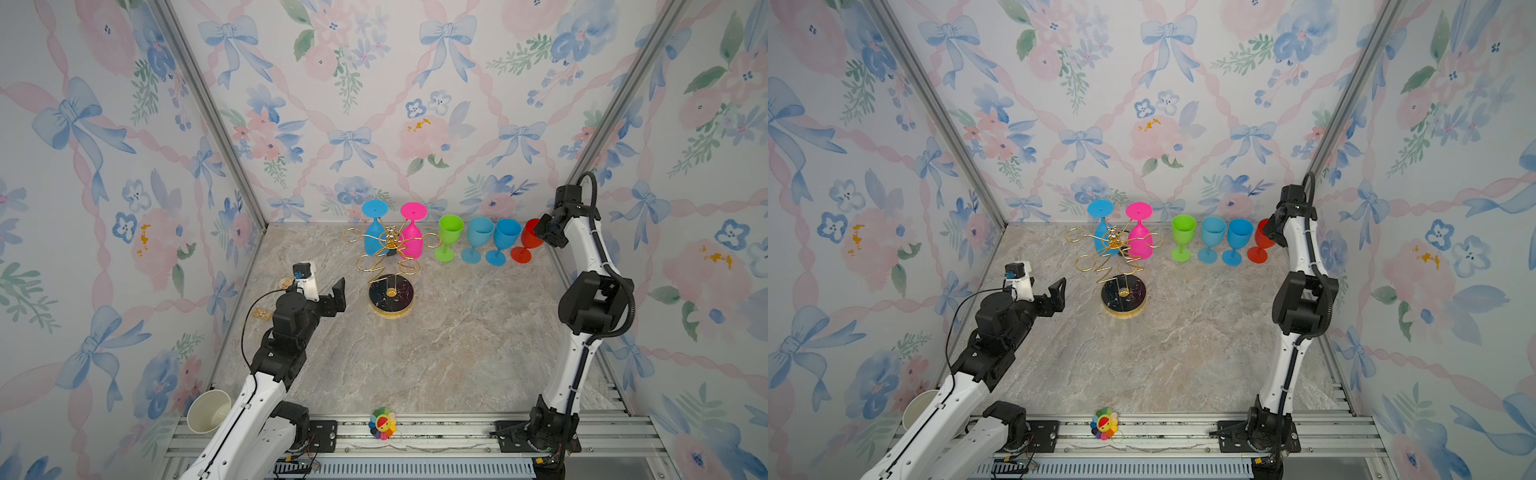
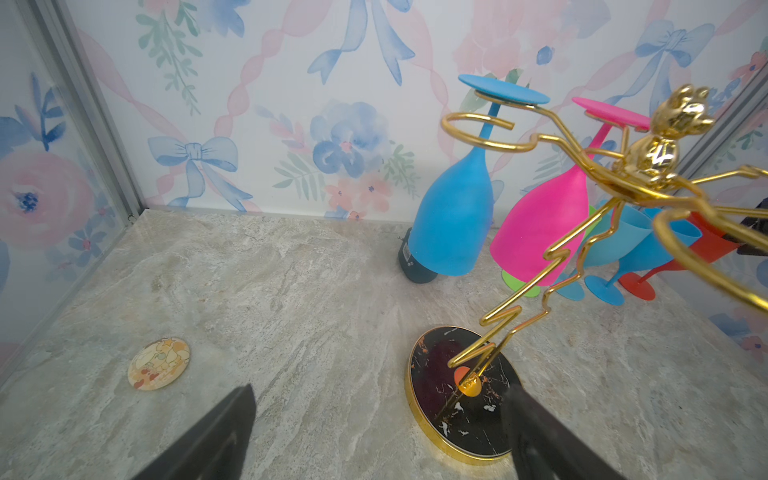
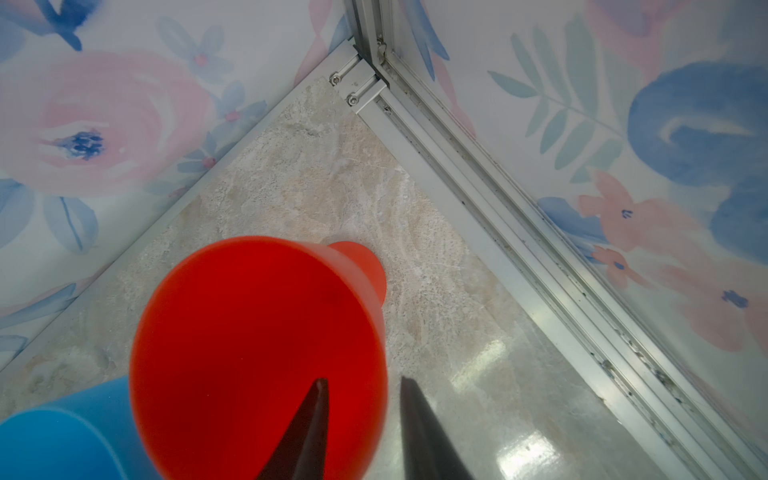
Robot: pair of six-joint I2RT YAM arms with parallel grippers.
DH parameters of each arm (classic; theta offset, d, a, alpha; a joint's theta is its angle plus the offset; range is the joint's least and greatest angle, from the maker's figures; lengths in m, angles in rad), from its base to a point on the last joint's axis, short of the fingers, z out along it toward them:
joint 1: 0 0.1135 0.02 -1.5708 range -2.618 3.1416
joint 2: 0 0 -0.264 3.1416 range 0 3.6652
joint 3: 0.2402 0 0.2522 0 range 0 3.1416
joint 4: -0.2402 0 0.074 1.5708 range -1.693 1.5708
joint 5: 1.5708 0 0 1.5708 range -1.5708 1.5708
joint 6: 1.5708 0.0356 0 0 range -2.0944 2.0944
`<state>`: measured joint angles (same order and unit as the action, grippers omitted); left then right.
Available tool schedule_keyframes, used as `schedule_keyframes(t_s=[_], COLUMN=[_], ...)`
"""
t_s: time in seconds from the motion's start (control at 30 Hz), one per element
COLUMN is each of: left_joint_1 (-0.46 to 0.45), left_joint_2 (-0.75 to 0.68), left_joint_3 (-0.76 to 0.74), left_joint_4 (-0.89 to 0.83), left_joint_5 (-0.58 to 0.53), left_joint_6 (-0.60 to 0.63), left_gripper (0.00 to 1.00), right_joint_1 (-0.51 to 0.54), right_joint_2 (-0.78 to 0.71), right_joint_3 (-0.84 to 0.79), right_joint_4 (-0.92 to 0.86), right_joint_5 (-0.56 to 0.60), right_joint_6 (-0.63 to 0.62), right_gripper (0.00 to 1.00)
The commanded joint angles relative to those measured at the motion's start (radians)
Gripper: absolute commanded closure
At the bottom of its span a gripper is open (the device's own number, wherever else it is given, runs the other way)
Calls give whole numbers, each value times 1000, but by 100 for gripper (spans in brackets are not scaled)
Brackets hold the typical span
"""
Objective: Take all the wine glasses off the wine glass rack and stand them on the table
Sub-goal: 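Lift the right gripper up and back away from the red glass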
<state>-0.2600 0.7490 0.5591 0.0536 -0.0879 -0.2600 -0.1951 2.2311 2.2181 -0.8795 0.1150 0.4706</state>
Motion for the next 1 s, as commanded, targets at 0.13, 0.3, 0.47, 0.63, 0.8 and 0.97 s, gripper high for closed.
schedule_keyframes(t_s=[0.13, 0.3, 0.47, 0.63, 0.8, 0.97], left_joint_1=[7, 8, 9, 9, 13, 19], left_joint_2=[6, 3, -1, -1, -6, 2], left_joint_3=[-11, -11, -12, -11, -11, -6], left_joint_4=[14, 14, 14, 15, 13, 12], left_joint_5=[22, 24, 23, 26, 31, 38], left_joint_6=[-9, -8, -9, -10, -5, -8], left_gripper=[6, 6, 6, 5, 5, 4], right_joint_1=[0, 0, -4, -3, 24, 68], right_joint_2=[-55, -87, -138, -218, -397, -634], right_joint_3=[9, -1, -29, -93, -319, -571], right_joint_4=[18, 34, 58, 91, 221, 385], right_joint_5=[-48, -27, -11, -16, -64, -80], right_joint_6=[-17, -28, -37, -43, -53, -91], right_gripper=[56, 49, 38, 34, 28, 17])
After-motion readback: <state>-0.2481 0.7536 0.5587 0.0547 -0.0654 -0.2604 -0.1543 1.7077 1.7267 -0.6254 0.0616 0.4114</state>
